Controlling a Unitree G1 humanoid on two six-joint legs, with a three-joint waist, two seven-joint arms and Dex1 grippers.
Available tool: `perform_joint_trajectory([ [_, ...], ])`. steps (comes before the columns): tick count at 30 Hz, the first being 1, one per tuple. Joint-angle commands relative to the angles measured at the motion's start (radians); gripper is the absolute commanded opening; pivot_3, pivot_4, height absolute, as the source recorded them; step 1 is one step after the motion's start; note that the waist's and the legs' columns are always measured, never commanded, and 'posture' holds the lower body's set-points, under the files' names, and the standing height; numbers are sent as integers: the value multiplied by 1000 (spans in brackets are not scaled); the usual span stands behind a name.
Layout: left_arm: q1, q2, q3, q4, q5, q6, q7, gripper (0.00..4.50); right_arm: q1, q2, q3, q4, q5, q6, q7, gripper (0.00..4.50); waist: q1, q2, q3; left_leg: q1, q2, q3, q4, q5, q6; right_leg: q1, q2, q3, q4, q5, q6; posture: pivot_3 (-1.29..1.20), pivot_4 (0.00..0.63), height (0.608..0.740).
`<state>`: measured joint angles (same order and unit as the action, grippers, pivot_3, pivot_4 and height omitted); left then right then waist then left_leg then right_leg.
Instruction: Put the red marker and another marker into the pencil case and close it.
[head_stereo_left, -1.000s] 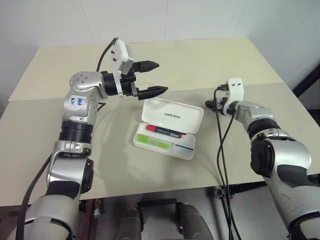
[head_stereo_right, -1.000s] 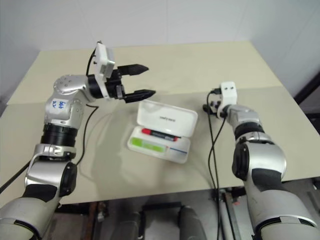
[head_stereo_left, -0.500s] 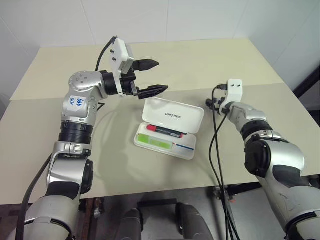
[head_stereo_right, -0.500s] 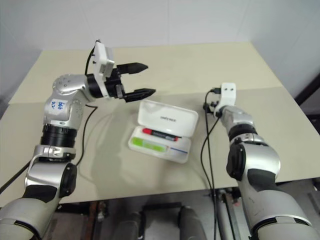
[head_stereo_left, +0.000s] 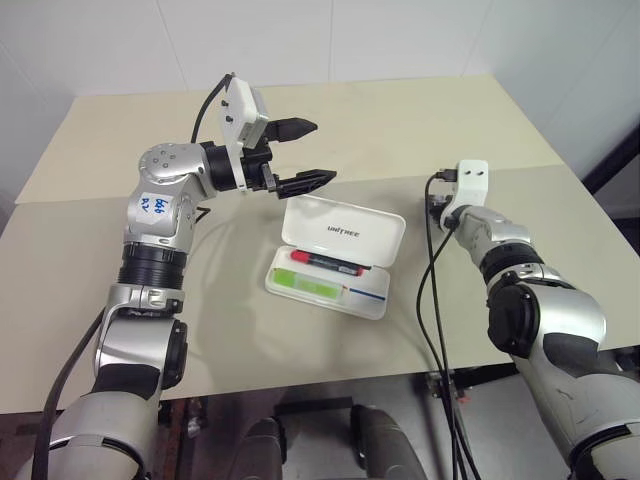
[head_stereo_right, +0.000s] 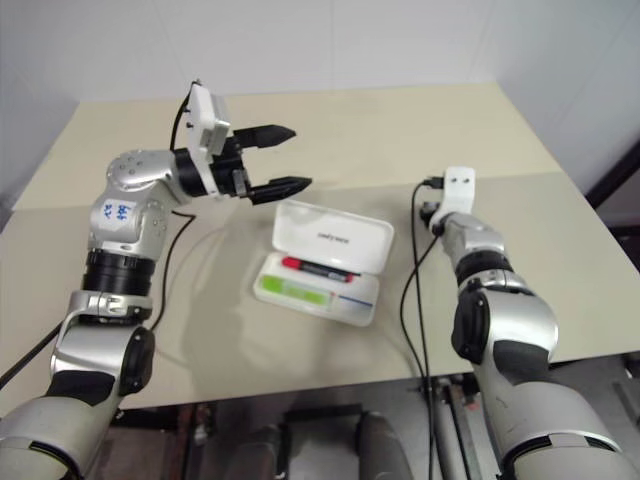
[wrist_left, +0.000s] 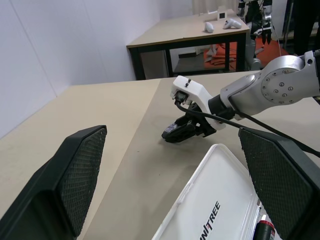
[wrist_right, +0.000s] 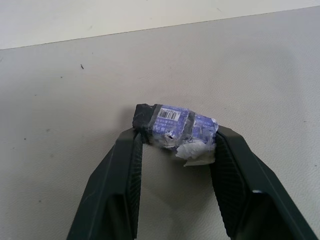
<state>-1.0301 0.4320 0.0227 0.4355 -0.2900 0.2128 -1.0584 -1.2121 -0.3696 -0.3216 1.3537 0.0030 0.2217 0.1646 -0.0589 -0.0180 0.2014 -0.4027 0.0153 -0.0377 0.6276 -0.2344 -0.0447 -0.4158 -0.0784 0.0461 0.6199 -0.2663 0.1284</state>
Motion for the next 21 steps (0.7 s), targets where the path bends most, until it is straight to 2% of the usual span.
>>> perform_joint_trajectory([
  [1, 1, -5, 19, -44, -24, -23, 8, 4500, 2, -14, 16, 1, -15, -12, 16, 1591, 0, 0, 0, 0, 0, 0, 0, 0, 0, 0, 0, 0, 0, 0, 0, 0, 150, 740],
  [5, 9, -10, 19, -53, -27, -25, 10, 4500, -36, -20, 49, -10, -35, -42, 77, 1581, -2, 0, 0, 0, 0, 0, 0, 0, 0, 0, 0, 0, 0, 0, 0, 0, 150, 740],
  [14, 55, -19, 14, -91, -46, -13, -12, 4500, -128, -52, 136, -76, -39, -55, 349, 1581, -3, 0, 0, 0, 0, 1, -1, 0, 0, -1, 0, 1, 0, 0, 0, 0, 150, 740],
  [21, 73, -29, 13, -87, -57, -28, -27, 4500, -167, -107, 142, -221, 10, 27, 437, 1581, 3, 0, 0, -1, 0, 1, -1, 0, 0, -1, 0, 1, 0, 0, 0, 0, 150, 740],
])
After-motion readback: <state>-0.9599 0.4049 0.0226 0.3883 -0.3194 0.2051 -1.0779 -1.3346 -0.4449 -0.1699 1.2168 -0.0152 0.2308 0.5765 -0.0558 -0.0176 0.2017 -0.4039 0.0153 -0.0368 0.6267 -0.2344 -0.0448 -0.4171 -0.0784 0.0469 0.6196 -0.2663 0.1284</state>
